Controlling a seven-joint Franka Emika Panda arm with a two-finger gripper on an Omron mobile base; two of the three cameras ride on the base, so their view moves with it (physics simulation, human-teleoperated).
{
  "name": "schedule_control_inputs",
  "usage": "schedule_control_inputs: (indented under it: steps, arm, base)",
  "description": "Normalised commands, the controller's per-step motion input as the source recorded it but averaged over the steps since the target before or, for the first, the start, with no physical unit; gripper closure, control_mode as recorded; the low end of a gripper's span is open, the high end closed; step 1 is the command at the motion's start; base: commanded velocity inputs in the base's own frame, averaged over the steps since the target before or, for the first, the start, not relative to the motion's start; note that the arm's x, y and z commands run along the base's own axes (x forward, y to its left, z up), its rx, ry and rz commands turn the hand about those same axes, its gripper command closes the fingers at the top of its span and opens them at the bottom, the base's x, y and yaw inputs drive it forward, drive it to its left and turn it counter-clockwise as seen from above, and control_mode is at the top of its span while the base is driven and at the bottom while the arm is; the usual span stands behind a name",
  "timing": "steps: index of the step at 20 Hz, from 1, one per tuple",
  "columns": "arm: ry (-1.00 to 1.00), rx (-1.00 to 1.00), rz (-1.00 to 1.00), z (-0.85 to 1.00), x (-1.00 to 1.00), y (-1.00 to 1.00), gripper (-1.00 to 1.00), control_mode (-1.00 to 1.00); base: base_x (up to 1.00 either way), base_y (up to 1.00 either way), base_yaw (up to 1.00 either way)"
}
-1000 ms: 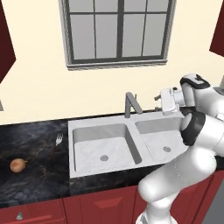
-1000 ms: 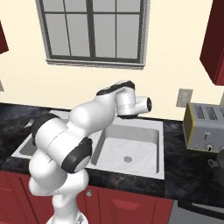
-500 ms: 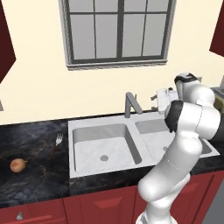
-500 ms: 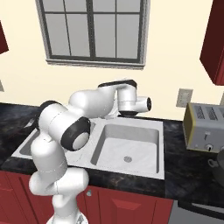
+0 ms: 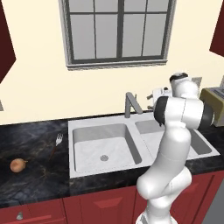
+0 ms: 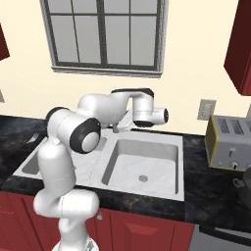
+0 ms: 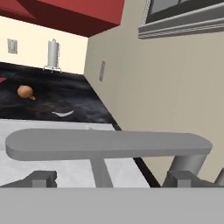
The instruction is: Turn on the sink faucet. Then move the onion from the counter to the sink. Turn off the sink. Move the vegetable from the sink to the pot next to the stove. Finally move the pot to the front left burner.
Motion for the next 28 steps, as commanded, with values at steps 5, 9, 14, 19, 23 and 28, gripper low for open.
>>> schedule_control_inputs:
  steps: [5,9,14,19,23,28]
  arm:
    - [-0.01,0.00,0.00,-0.01,0.24,0.14,-1.00,-1.00]
    - [0.00,0.00,0.00,0.00,0.22,0.20,-1.00,-1.00]
    - [0.00,0.00,0.00,-0.01,0.24,0.19,-1.00,-1.00]
    - [0.00,0.00,0.00,-0.02,0.12,0.03,-1.00,-1.00]
    - [0.00,0.00,0.00,0.00,0.03,0.00,-1.00,-1.00]
    - [0.00,0.00,0.00,-0.02,0.05,0.00,-1.00,-1.00]
  base:
    - [0.00,0.00,0.00]
    - [0.00,0.00,0.00]
    - [0.00,0.00,0.00]
    - [0.00,0.00,0.00]
    - [0.00,0.00,0.00]
    - [0.00,0.00,0.00]
